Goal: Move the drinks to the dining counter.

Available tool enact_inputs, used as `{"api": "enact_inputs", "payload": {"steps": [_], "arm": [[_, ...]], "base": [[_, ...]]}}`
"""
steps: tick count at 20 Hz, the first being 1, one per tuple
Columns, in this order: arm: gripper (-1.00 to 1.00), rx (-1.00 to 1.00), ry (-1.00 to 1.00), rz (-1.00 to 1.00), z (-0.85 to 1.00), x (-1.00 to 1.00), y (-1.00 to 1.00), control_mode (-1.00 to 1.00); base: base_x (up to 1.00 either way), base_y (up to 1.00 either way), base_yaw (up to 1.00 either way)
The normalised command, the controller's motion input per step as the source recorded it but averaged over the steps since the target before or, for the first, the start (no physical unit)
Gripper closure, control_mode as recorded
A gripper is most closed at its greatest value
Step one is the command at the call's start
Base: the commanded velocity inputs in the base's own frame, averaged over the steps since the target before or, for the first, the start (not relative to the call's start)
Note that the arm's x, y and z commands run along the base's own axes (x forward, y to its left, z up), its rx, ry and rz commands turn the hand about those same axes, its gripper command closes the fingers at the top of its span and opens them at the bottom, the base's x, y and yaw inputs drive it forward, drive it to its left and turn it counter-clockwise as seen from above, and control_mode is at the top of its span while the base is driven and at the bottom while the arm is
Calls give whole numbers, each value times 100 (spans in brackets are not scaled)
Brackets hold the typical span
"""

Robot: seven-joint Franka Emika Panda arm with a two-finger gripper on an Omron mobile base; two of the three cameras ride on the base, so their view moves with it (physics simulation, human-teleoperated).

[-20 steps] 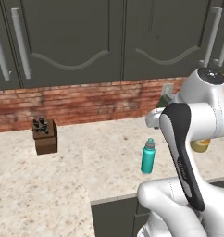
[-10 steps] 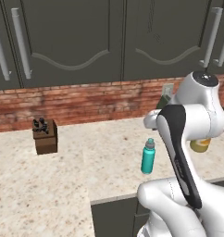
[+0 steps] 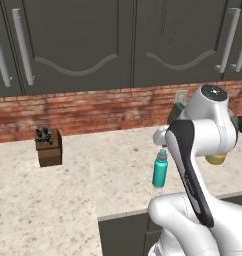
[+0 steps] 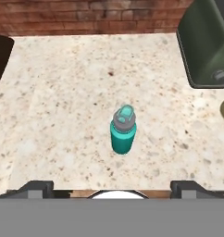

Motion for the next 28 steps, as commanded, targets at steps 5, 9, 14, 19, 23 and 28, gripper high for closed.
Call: {"api": "enact_inputs", "payload": {"steps": [5, 9, 14, 19, 23, 28], "arm": [[-100, 0, 1, -2, -29, 0, 0, -100], [-100, 0, 0, -2, -28, 5, -9, -100], [-100, 0, 0, -1, -31, 11, -3, -100], [-100, 0, 0, 0, -30, 20, -1, -100], [-100, 0, 0, 0, -29, 23, 0, -100], [-100, 0, 0, 0, -21, 41, 0, -100]], "base": [[0, 0, 0], [0, 0, 0], [0, 0, 0], [0, 0, 0], [0, 0, 0], [0, 0, 0]]}}
